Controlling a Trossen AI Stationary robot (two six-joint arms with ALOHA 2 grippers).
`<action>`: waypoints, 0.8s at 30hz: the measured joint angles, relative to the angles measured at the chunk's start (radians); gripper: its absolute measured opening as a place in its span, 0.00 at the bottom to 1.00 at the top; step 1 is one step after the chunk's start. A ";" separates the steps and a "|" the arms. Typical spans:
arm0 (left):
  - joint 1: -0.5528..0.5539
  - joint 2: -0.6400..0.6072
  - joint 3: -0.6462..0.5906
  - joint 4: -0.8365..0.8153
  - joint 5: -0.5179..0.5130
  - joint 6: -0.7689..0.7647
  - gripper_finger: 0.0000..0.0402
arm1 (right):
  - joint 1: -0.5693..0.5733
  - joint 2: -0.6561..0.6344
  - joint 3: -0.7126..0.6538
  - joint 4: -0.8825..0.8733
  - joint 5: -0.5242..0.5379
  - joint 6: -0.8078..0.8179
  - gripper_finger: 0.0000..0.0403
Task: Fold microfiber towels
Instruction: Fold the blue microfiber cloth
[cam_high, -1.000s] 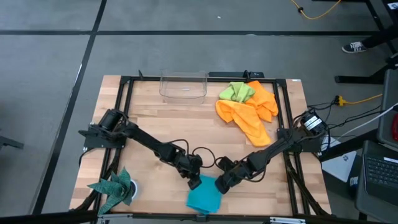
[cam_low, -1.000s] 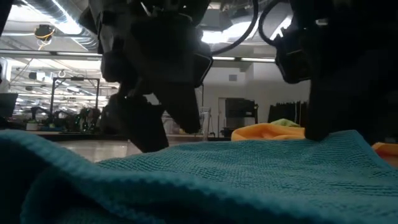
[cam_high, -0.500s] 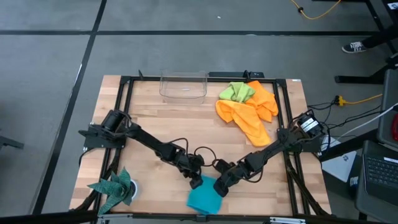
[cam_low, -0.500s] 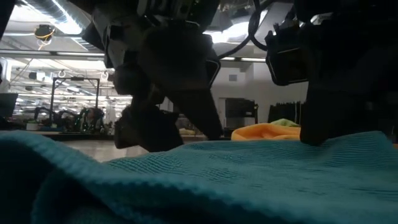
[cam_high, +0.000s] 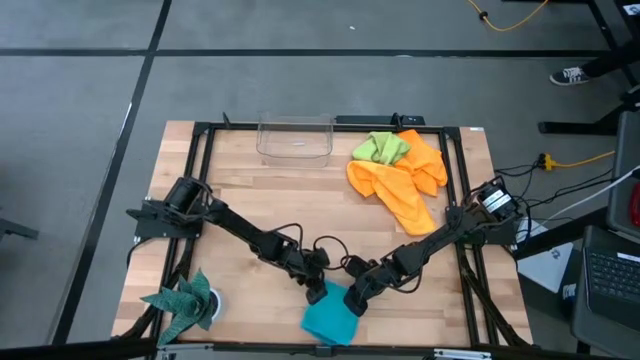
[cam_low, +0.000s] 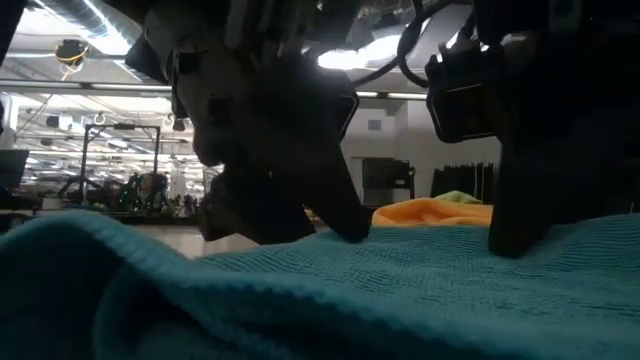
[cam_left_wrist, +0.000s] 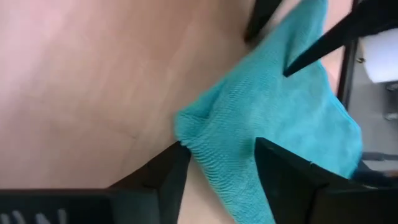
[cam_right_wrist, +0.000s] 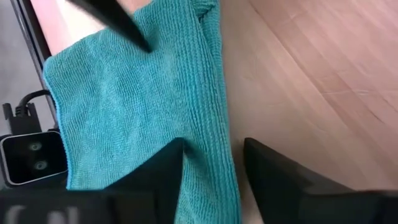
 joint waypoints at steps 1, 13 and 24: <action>-0.001 0.001 0.000 -0.001 -0.019 0.005 0.42 | 0.000 0.001 0.000 0.000 0.000 0.000 0.38; 0.006 0.003 -0.002 0.001 -0.117 0.051 0.02 | 0.000 0.001 -0.001 -0.001 -0.016 0.001 0.03; 0.038 -0.060 -0.002 0.005 -0.131 0.156 0.00 | 0.000 -0.173 -0.001 -0.283 0.103 -0.004 0.01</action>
